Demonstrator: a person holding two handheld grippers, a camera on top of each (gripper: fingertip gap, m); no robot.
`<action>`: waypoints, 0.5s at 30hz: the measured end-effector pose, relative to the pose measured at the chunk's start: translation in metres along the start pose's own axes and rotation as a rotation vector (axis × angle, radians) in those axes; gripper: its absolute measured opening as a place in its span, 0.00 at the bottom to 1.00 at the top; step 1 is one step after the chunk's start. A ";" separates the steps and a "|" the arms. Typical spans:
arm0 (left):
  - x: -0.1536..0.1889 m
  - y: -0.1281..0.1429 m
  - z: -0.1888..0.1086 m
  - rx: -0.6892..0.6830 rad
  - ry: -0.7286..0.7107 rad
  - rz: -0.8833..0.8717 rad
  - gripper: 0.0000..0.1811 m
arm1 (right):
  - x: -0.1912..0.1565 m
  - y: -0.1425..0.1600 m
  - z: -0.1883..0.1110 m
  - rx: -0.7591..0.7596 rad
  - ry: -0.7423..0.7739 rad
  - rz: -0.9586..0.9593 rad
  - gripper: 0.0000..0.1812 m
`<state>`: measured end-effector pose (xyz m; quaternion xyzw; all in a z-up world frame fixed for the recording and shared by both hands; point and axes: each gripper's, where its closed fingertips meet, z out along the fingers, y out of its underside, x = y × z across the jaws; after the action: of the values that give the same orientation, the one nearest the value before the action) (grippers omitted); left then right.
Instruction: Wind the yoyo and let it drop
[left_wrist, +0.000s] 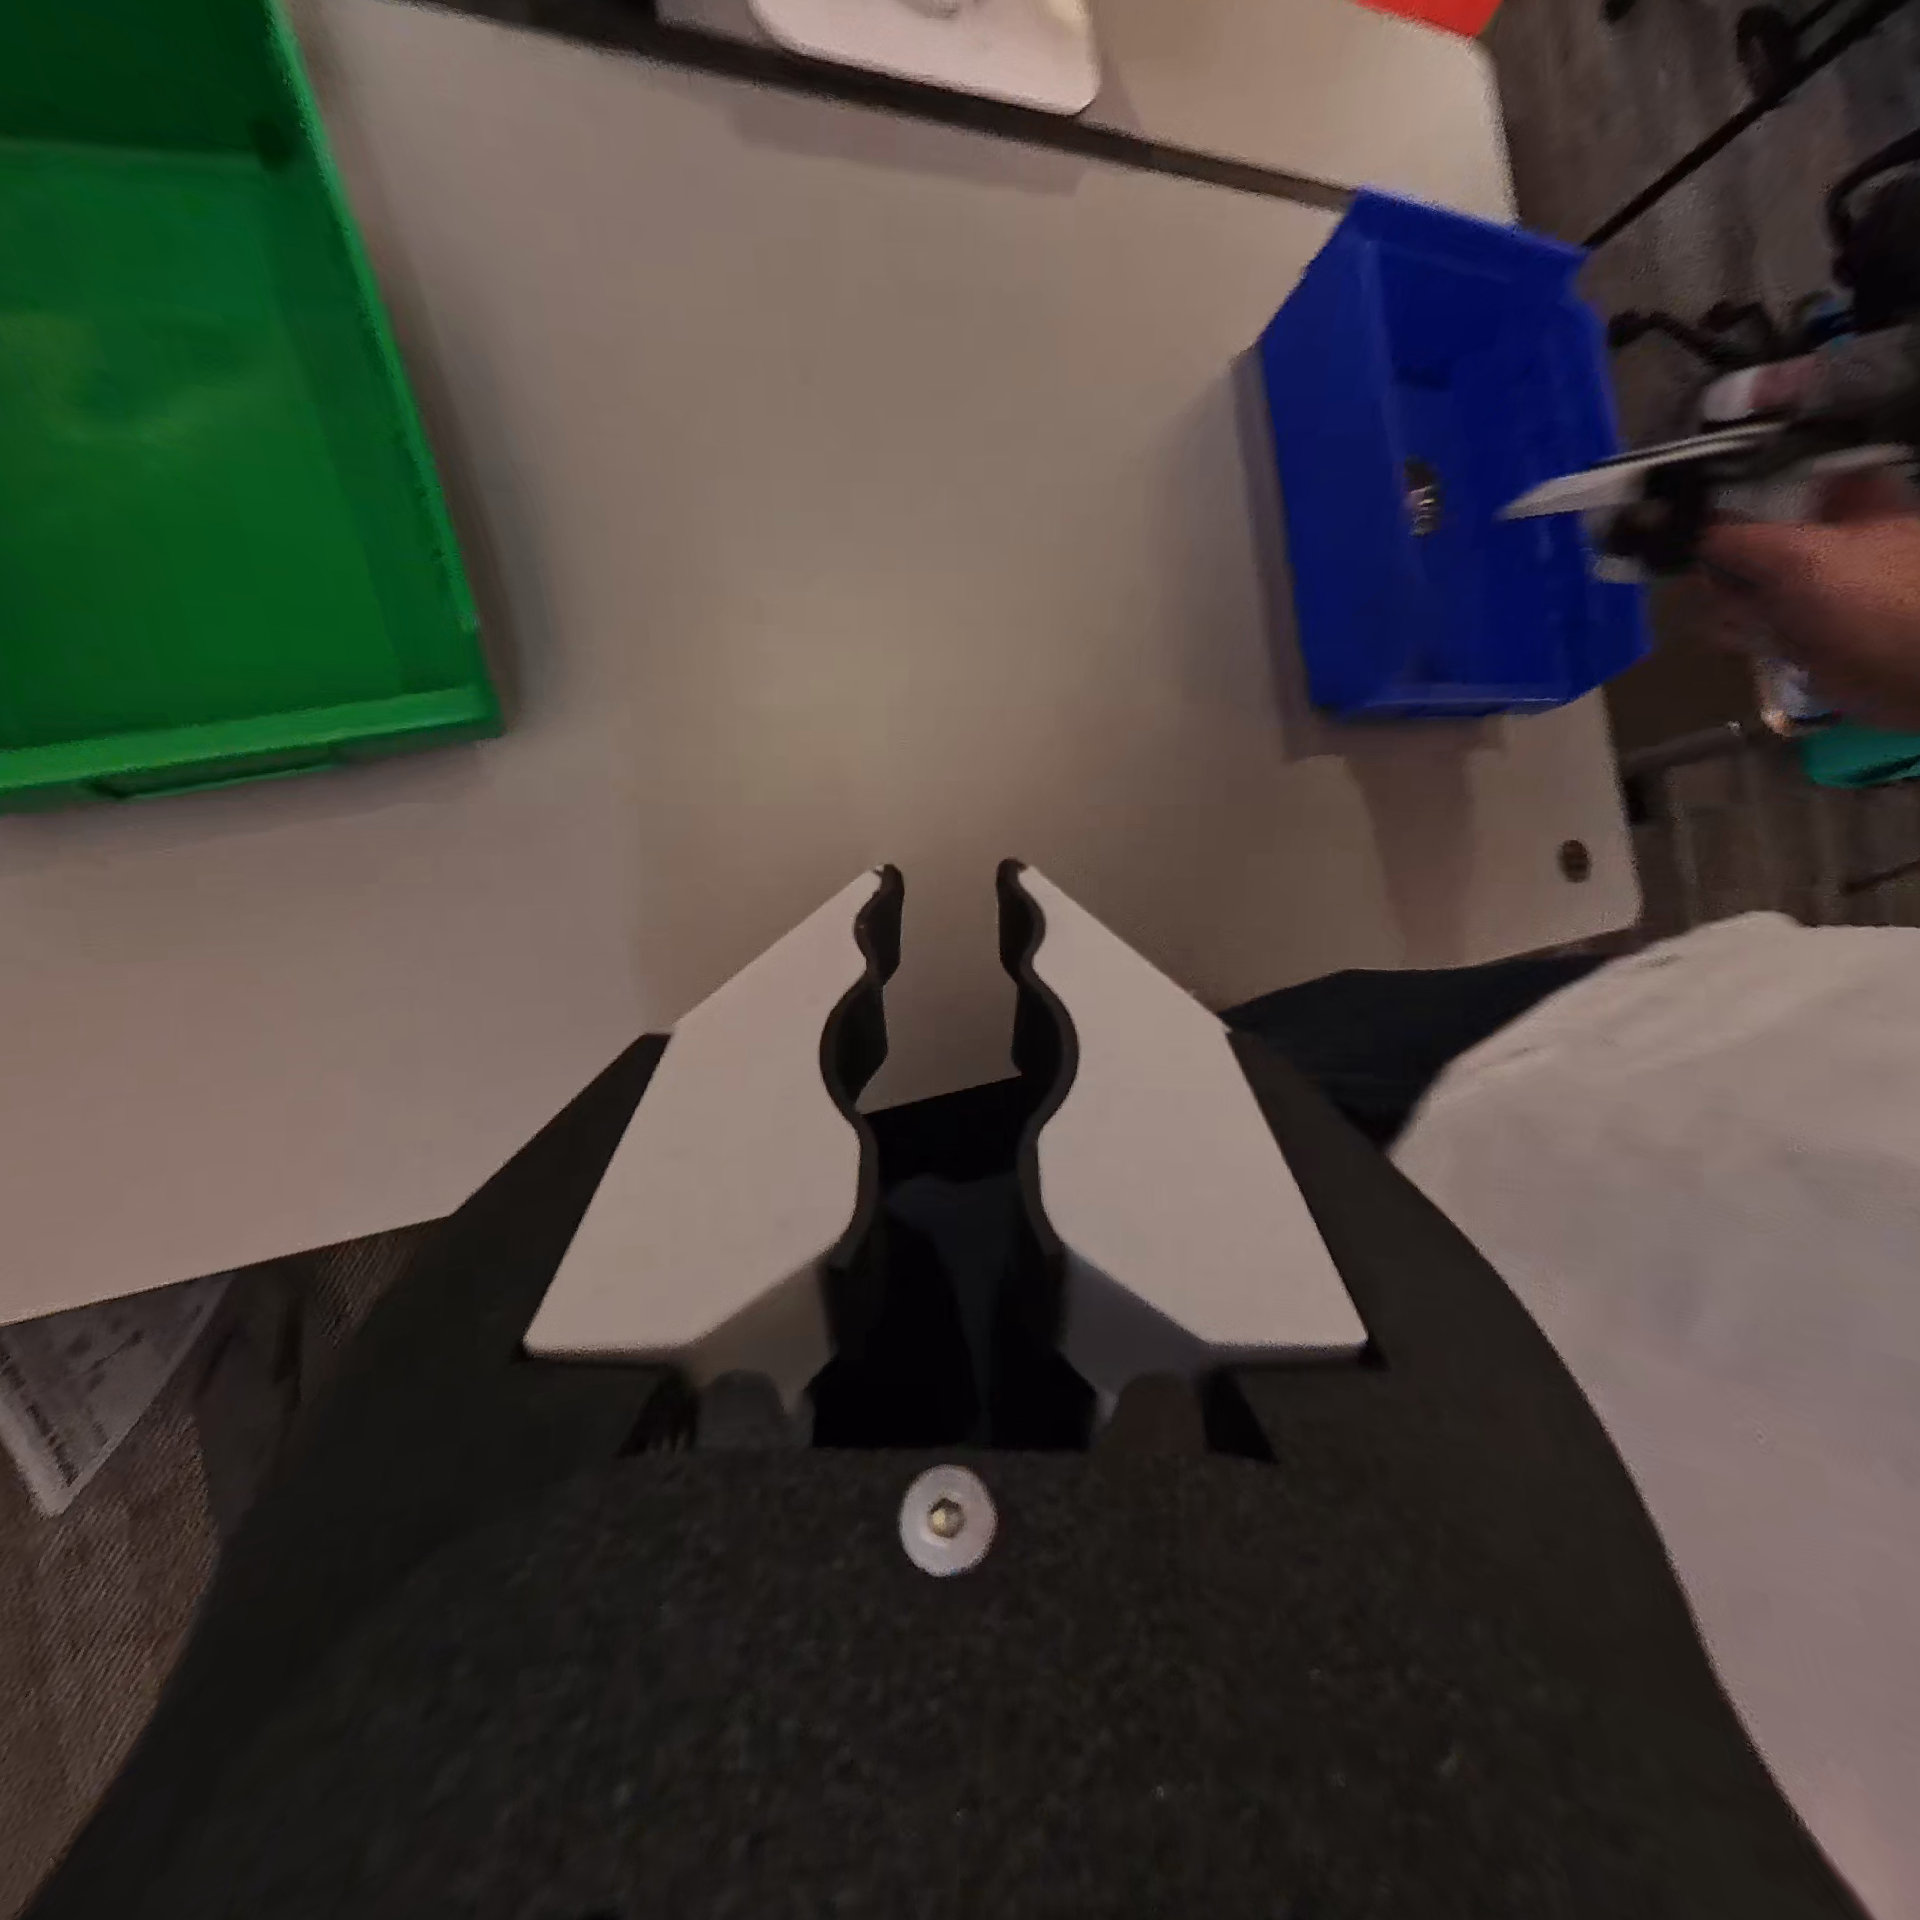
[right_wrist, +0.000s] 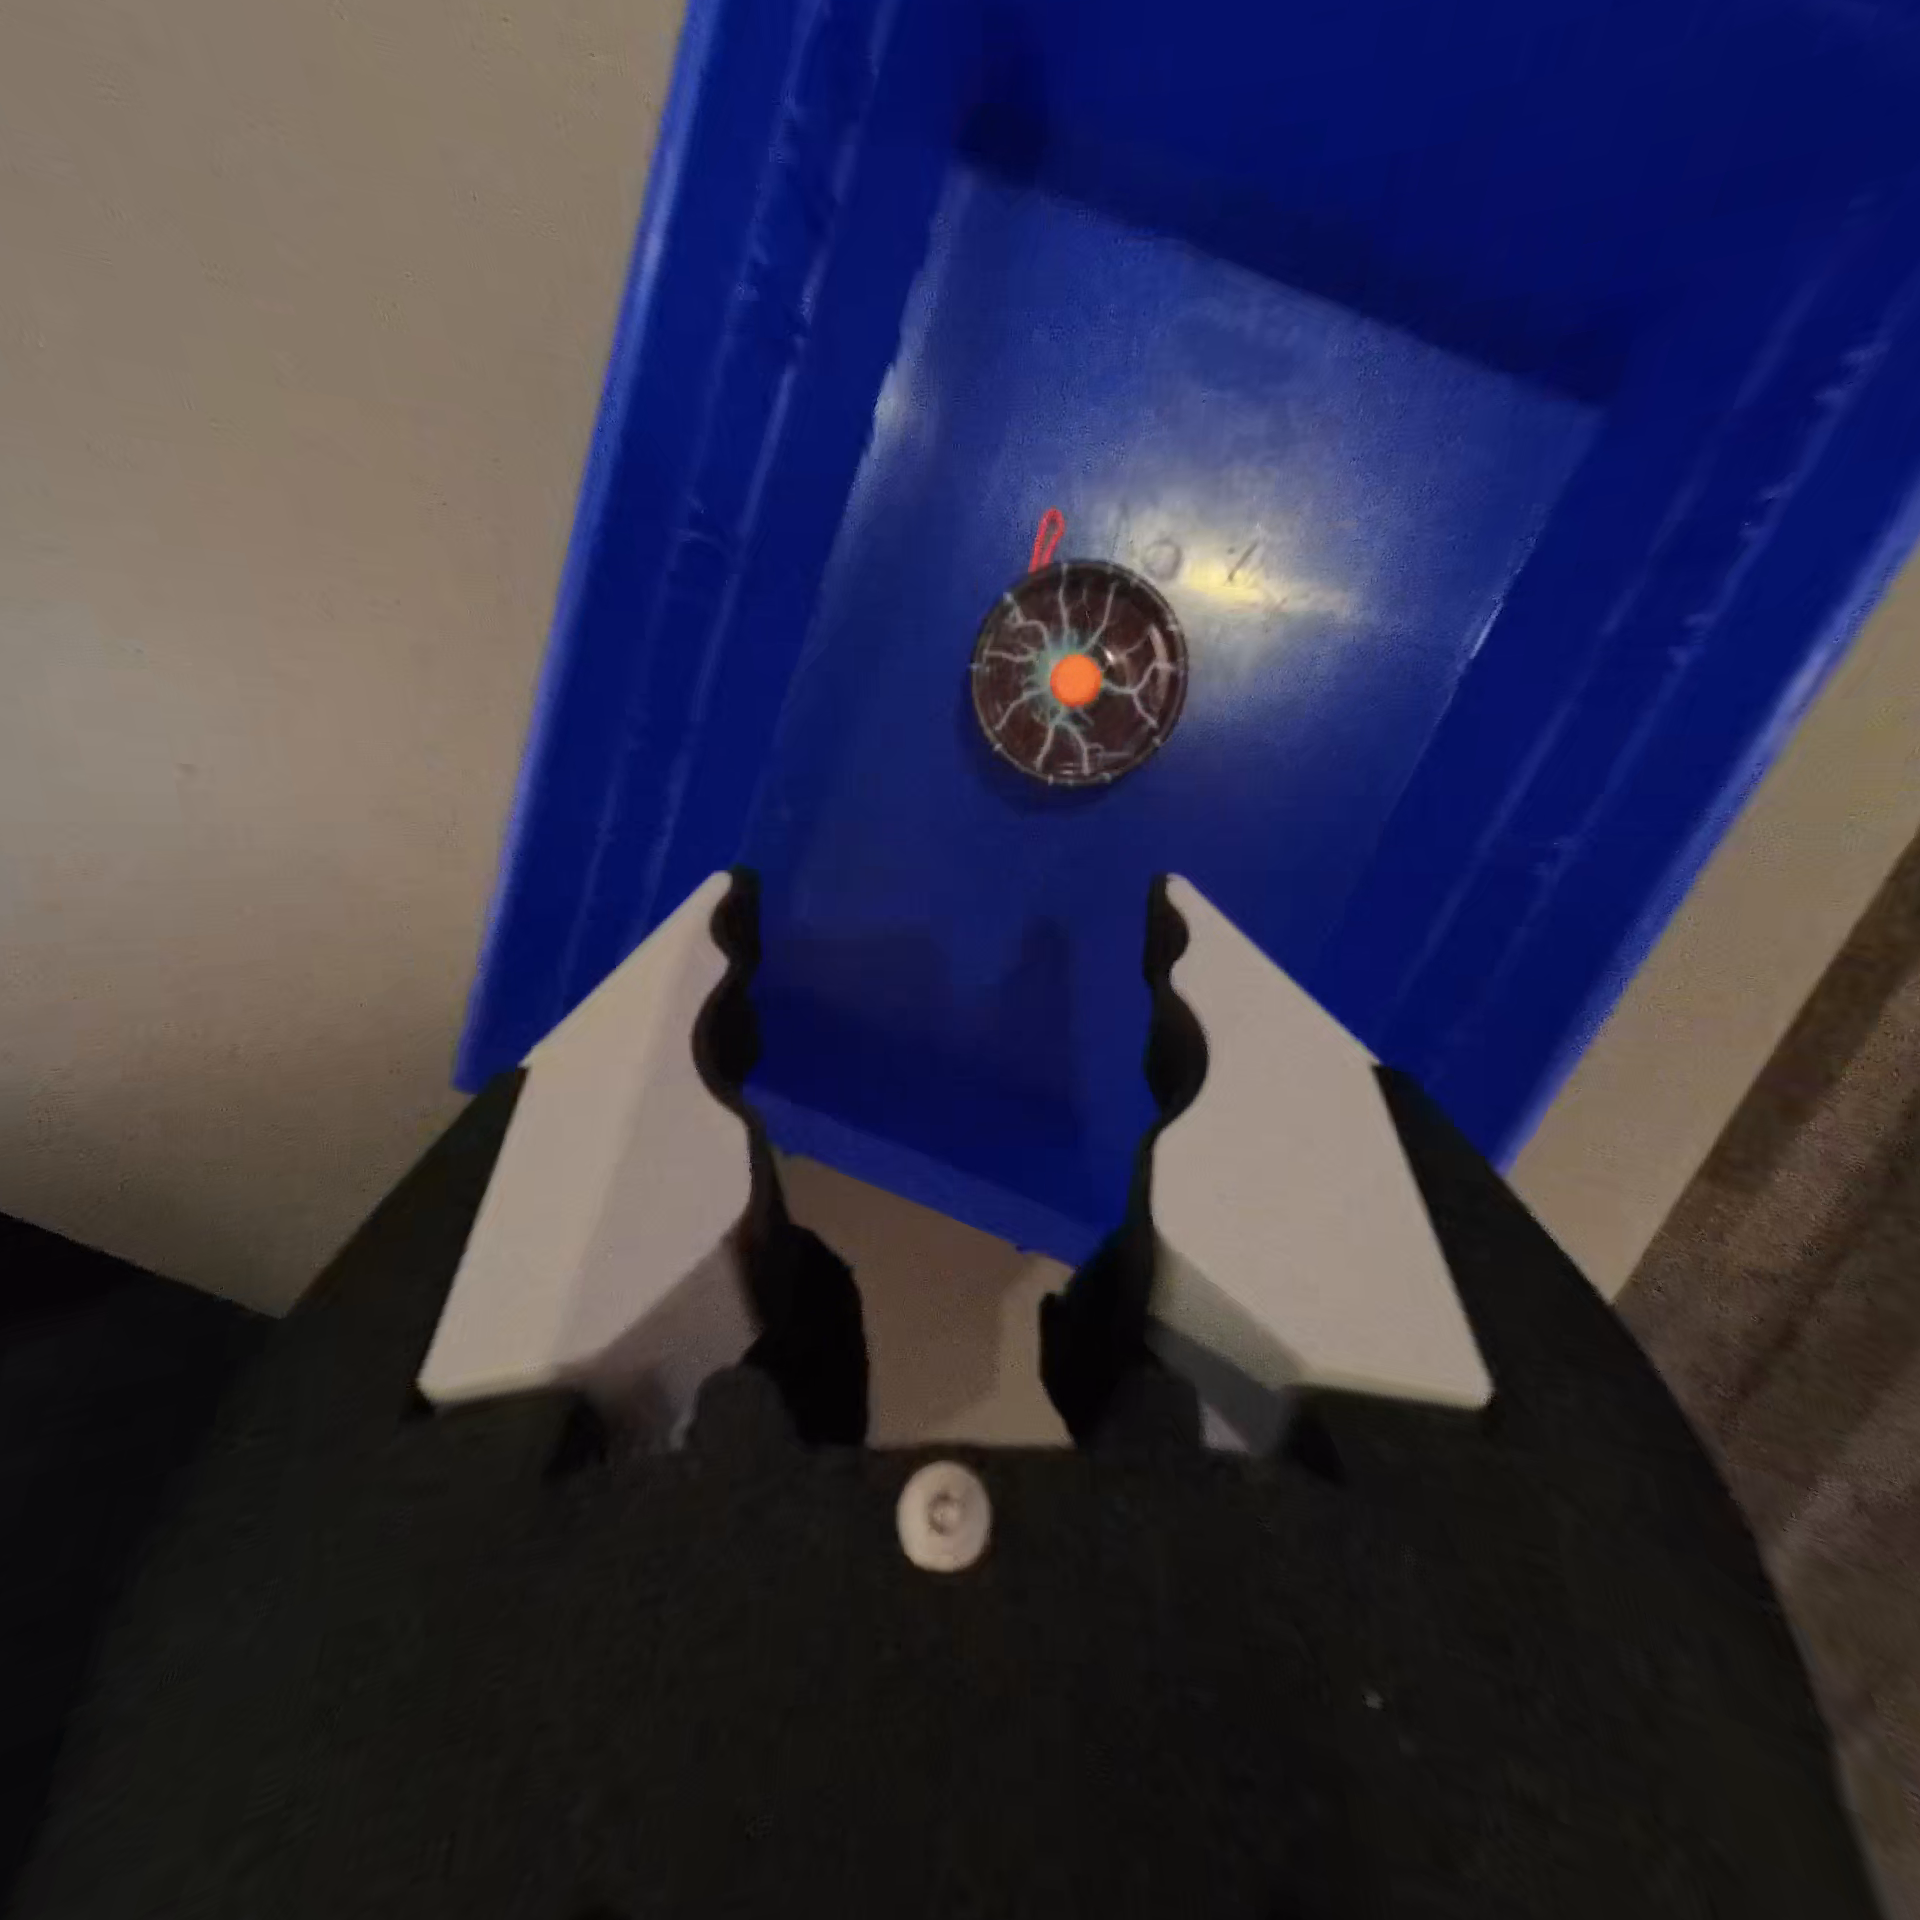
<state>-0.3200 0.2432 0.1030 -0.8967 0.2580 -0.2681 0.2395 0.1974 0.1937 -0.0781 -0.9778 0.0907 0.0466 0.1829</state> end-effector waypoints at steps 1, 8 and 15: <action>-0.015 0.007 0.009 -0.013 -0.019 -0.016 0.09 | -0.005 -0.001 -0.019 0.106 0.000 0.011 0.41; -0.119 0.038 0.059 -0.039 -0.177 -0.069 0.03 | -0.036 0.049 -0.104 0.529 0.005 0.309 0.42; -0.193 0.075 0.094 -0.063 -0.251 -0.168 0.00 | -0.077 0.120 -0.082 0.471 -0.151 0.457 0.21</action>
<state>-0.4283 0.3283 -0.0782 -0.9487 0.1586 -0.1648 0.2184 0.1034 0.0659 -0.0341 -0.8568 0.3021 0.1365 0.3950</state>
